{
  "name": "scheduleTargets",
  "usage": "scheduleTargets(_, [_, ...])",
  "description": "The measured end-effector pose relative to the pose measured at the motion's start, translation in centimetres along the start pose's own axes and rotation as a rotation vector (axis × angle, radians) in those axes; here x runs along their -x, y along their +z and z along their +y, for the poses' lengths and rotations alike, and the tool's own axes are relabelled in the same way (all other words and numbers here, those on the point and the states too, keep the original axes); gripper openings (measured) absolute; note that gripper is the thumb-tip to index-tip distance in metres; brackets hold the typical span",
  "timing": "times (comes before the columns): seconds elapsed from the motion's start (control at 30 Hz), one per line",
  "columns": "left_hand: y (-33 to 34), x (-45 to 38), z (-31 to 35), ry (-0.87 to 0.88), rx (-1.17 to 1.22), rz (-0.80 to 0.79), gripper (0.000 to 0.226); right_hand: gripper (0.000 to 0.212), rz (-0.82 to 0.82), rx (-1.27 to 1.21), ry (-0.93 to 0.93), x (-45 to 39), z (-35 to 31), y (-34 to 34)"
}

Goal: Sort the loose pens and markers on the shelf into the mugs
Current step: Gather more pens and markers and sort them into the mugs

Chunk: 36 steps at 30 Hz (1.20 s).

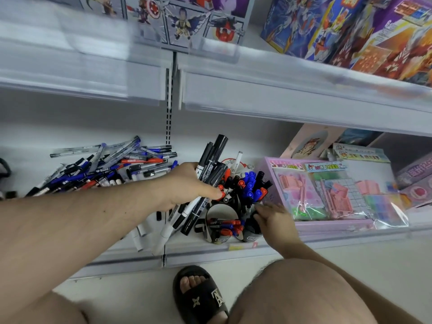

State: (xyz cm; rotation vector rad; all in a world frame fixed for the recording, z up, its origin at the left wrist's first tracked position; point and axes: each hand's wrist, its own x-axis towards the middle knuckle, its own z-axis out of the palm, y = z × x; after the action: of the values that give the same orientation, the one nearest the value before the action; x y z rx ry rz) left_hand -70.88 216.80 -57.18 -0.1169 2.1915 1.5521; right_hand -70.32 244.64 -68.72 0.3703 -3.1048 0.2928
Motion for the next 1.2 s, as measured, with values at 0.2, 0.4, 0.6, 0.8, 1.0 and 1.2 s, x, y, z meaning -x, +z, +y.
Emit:
scheduleTargets(0.2, [-0.1,0.7,-0.1,0.011,0.023,-0.022,0.028,0.123,-0.355,0.121,0.042,-0.4,-1.2,-0.6])
scheduleTargets(0.4, [-0.1,1.6,0.6,0.048,-0.016,-0.074,0.020,0.047,-0.126,-0.405,0.192,-2.1,-6.1,-8.3])
scheduleTargets(0.6, [-0.1,2.2,1.0,0.092,0.010,-0.119,0.020,0.010,-0.057,-0.790,0.156,-2.8,-11.9,-15.0])
scheduleTargets(0.8, [0.1,2.4,1.0,0.109,0.056,-0.062,0.029,0.060,-0.187,-0.583,0.275,-2.9,-15.1,-16.0])
scheduleTargets(1.0, [0.1,3.0,1.4,0.073,0.148,-0.068,0.025,0.017,-0.175,-0.815,0.256,-2.7,-16.2,-15.3])
scheduleTargets(1.2, [-0.5,3.5,1.5,0.012,0.250,-0.158,0.057,0.027,-0.117,-1.085,0.288,-2.5,-14.4,-14.0])
